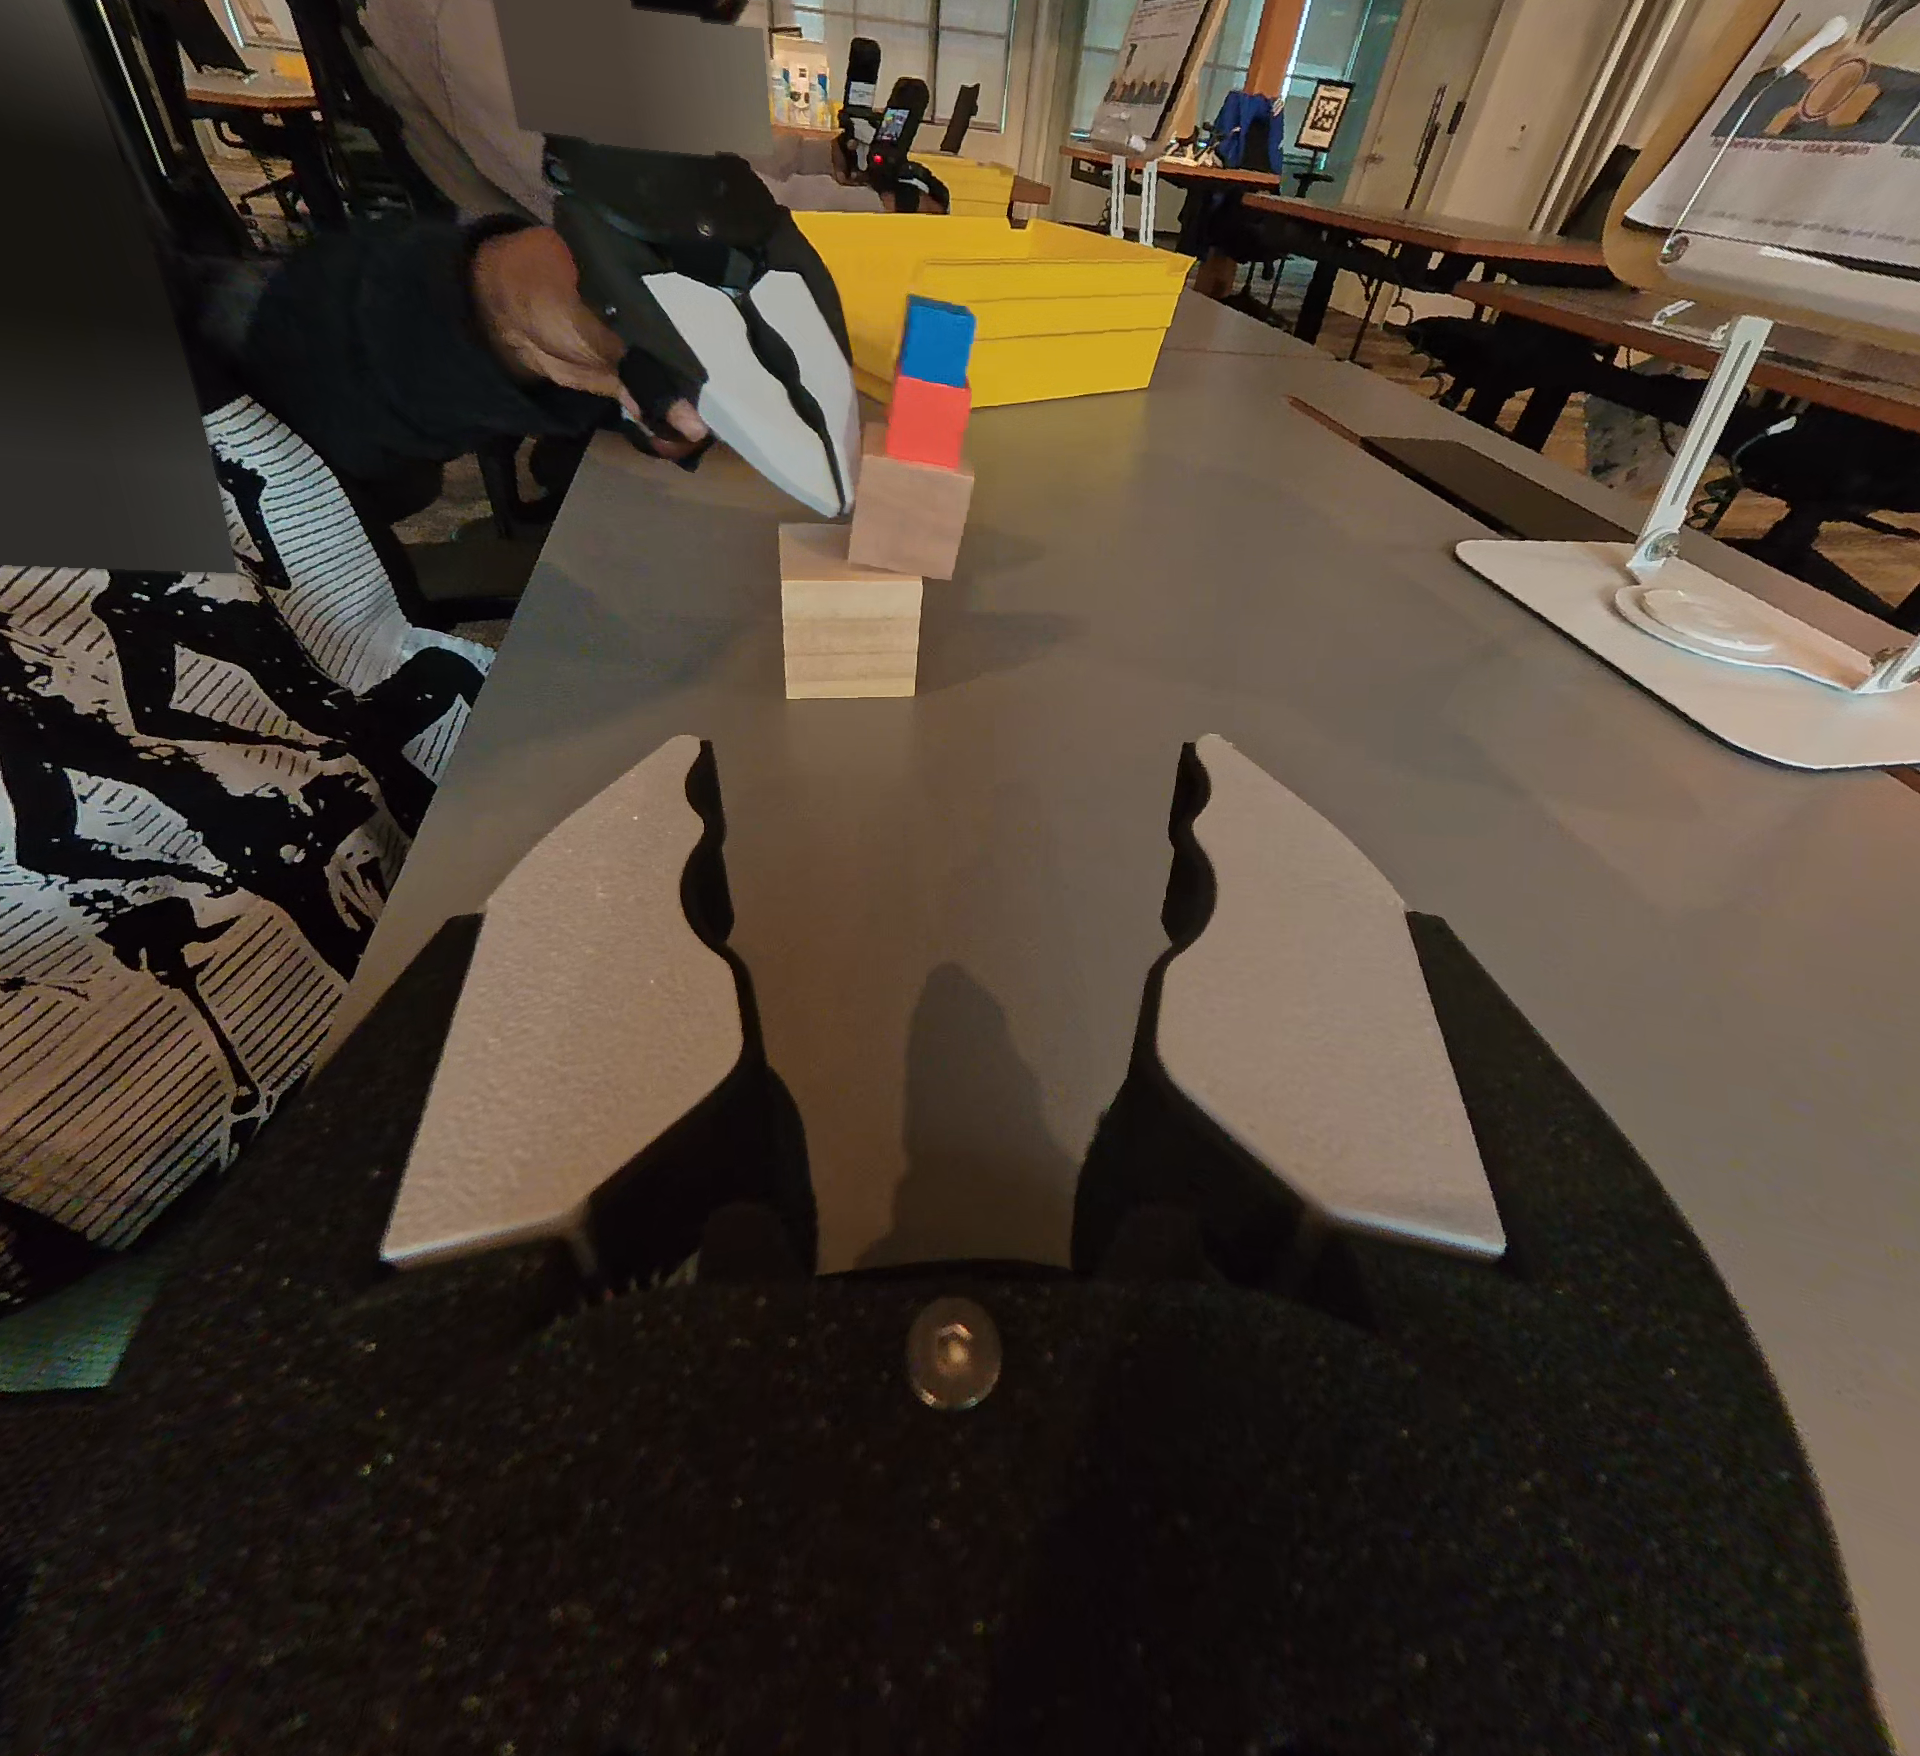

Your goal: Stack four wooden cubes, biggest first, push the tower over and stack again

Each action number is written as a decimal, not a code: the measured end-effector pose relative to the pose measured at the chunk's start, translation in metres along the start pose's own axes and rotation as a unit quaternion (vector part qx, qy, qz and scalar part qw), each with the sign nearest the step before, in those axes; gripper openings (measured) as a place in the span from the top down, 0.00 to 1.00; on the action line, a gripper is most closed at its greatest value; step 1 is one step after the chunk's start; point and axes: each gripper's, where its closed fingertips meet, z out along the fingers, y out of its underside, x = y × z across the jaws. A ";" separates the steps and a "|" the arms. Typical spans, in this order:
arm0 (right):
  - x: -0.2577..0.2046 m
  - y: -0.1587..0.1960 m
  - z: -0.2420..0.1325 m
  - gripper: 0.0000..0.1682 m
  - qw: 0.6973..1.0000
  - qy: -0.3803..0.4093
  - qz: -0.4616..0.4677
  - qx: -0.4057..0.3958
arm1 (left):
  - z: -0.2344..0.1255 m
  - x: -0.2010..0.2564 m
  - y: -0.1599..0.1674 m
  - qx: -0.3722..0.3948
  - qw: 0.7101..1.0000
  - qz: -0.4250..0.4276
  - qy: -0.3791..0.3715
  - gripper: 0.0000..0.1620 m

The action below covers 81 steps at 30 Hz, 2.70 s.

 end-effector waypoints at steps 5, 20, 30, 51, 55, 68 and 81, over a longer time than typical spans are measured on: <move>0.000 0.000 0.000 0.51 1.000 -0.001 0.001 -0.001 | 0.003 -0.012 -0.001 0.003 1.000 -0.008 -0.010 1.00; 0.000 0.001 0.000 0.51 1.000 0.000 0.003 -0.003 | -0.014 -0.009 -0.003 0.004 1.000 0.012 0.000 1.00; 0.000 0.001 0.000 0.51 1.000 0.000 0.002 -0.003 | -0.027 0.003 0.003 -0.045 0.997 0.065 0.020 0.38; 0.000 0.001 -0.001 0.47 1.000 0.001 -0.001 -0.002 | -0.075 -0.012 -0.009 0.079 0.987 0.109 0.086 0.22; -0.001 0.001 0.000 0.46 1.000 0.002 -0.004 -0.003 | -0.107 -0.033 -0.007 0.155 0.977 0.110 0.096 0.21; 0.002 0.004 0.002 0.44 1.000 0.005 0.005 -0.014 | -0.178 -0.108 0.051 0.243 0.966 0.073 0.046 0.25; 0.004 0.006 0.006 0.44 1.000 0.010 0.010 -0.025 | -0.207 -0.158 0.081 0.292 0.946 0.044 -0.131 0.31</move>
